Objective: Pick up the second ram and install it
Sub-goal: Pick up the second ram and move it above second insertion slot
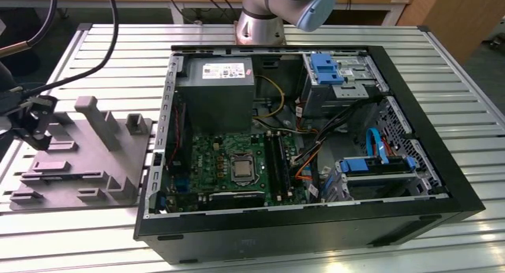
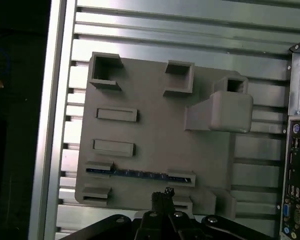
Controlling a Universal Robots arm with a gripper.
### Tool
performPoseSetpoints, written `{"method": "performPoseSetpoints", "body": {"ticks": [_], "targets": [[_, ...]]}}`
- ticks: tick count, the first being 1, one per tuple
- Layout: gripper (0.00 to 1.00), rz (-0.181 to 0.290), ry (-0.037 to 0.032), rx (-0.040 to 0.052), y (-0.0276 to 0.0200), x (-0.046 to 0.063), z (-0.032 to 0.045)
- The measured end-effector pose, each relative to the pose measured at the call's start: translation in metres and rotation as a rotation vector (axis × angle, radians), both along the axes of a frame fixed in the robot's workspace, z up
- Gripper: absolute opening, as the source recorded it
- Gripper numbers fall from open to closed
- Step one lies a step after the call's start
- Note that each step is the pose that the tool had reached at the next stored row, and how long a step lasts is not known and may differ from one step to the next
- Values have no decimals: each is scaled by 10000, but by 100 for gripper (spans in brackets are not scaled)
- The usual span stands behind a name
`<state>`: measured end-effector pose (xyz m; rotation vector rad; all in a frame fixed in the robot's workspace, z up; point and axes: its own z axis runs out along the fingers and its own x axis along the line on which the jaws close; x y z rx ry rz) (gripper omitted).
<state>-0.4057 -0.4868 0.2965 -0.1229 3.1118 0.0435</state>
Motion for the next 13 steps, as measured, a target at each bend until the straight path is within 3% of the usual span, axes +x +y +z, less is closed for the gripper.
{"method": "performPoseSetpoints", "body": {"ticks": [13], "targets": [[10, 2361, 0, 0, 0, 0, -20]]}}
